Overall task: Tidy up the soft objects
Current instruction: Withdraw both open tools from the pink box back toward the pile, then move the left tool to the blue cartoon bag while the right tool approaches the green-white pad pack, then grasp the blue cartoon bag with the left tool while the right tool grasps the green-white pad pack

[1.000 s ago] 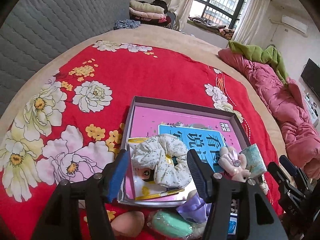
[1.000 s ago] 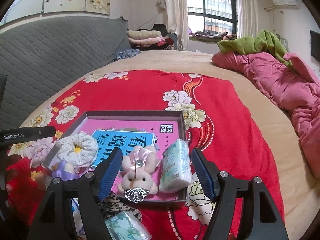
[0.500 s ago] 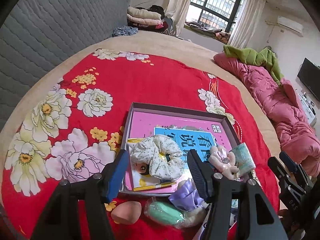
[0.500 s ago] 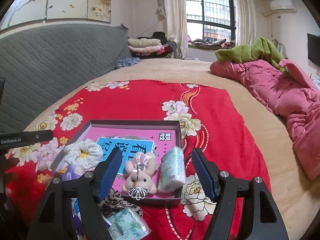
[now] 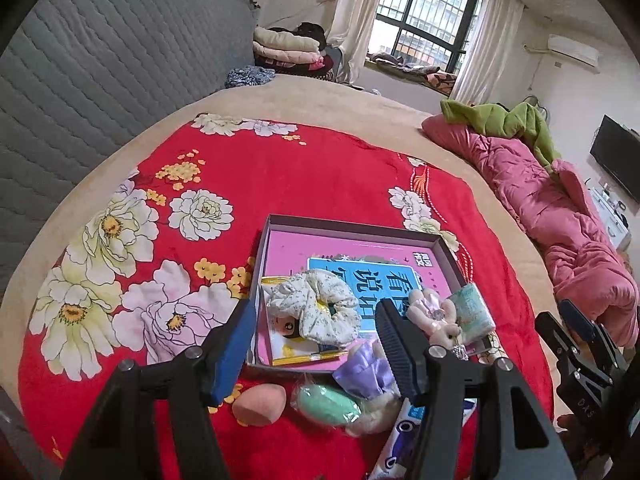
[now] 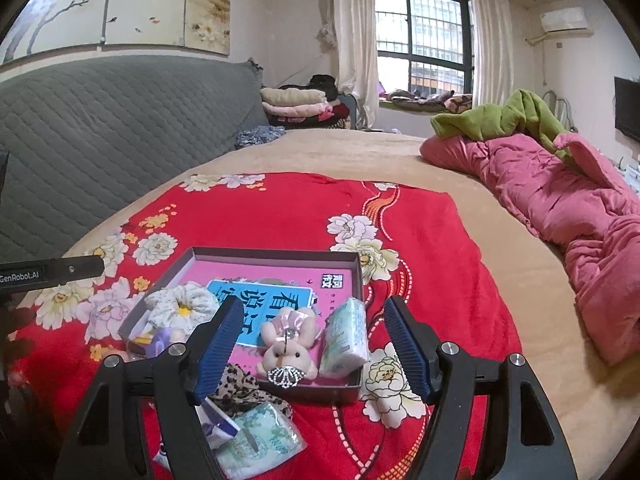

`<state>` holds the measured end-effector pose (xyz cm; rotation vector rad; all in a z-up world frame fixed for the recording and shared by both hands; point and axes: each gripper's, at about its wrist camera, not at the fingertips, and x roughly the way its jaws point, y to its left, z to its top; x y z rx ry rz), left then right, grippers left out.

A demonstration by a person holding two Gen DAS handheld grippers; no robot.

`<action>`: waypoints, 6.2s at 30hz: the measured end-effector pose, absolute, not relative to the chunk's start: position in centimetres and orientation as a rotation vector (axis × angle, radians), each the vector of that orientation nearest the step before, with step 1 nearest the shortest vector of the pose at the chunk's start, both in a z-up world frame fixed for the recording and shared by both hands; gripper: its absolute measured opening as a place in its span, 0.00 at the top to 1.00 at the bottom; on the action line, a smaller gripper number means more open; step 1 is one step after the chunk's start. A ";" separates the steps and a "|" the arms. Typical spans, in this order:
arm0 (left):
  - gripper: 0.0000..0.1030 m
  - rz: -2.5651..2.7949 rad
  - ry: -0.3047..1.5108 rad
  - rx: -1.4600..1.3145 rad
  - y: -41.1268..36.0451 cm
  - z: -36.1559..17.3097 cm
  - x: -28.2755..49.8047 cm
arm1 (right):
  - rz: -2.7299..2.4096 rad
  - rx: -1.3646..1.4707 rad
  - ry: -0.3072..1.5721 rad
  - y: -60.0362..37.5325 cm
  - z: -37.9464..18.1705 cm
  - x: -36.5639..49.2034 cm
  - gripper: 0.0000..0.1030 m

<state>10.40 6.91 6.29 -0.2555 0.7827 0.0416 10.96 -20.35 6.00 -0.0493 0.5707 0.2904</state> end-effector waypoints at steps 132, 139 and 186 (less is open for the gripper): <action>0.41 -0.127 1.131 -0.194 -2.9 -5.9 7.6 | 0.487 -0.206 0.805 -20.2 -3.8 6.0 0.27; 0.45 -0.134 1.116 -0.203 -2.2 -5.7 7.5 | 0.537 -0.232 0.794 -18.8 -4.4 6.3 0.27; 0.52 -0.197 1.095 -0.292 -0.8 -5.8 7.9 | 0.595 0.410 1.044 -21.2 -7.8 12.4 0.67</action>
